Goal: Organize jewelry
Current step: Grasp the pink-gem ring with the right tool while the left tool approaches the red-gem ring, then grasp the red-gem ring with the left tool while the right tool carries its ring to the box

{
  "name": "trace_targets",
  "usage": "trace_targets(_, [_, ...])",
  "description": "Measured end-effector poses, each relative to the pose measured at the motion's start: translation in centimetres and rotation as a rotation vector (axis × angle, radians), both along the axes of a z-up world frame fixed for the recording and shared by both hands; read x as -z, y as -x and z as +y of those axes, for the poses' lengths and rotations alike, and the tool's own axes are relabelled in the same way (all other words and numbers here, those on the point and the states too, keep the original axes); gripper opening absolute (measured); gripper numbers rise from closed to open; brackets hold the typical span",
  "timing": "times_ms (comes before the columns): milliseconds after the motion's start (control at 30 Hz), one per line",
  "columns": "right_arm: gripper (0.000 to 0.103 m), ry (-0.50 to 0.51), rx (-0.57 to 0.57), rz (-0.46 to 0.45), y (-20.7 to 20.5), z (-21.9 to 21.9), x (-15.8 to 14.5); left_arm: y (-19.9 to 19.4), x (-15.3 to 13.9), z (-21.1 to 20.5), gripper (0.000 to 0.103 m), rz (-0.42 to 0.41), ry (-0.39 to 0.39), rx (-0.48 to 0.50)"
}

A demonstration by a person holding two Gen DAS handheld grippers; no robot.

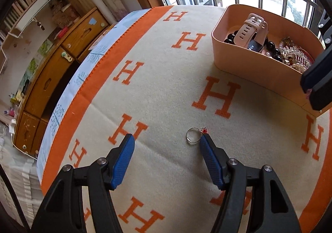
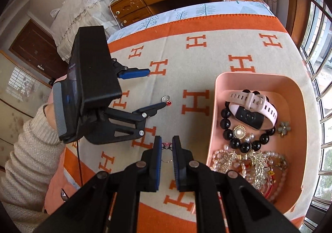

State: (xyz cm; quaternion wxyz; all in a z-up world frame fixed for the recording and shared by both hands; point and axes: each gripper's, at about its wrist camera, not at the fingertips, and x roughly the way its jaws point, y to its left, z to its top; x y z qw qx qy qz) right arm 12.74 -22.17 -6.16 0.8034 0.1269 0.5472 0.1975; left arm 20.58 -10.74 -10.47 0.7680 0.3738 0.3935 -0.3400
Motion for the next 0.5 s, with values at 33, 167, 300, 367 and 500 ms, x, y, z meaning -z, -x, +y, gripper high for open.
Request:
trace_targets(33, [0.010,-0.007,0.005,-0.001,0.2,-0.3,0.0,-0.1,0.1,-0.2,0.064,-0.007,-0.005,0.015])
trace_targets(167, [0.010,-0.029,0.022,0.005,0.7,-1.2,0.3,-0.3,0.1,-0.9,0.061,-0.017,-0.013,0.059])
trace_targets(300, [0.010,-0.046,0.031,0.014,1.0,-1.8,0.8,-0.4,0.2,-1.3,0.061,-0.012,-0.017,0.113])
trace_targets(367, [0.010,-0.051,0.030,0.013,1.1,-1.8,0.8,-0.5,0.3,-1.5,0.060,-0.009,-0.022,0.144])
trace_targets(500, [0.010,-0.063,0.037,0.005,1.4,-1.9,0.8,-0.9,0.3,-1.9,0.043,0.052,-0.006,0.183])
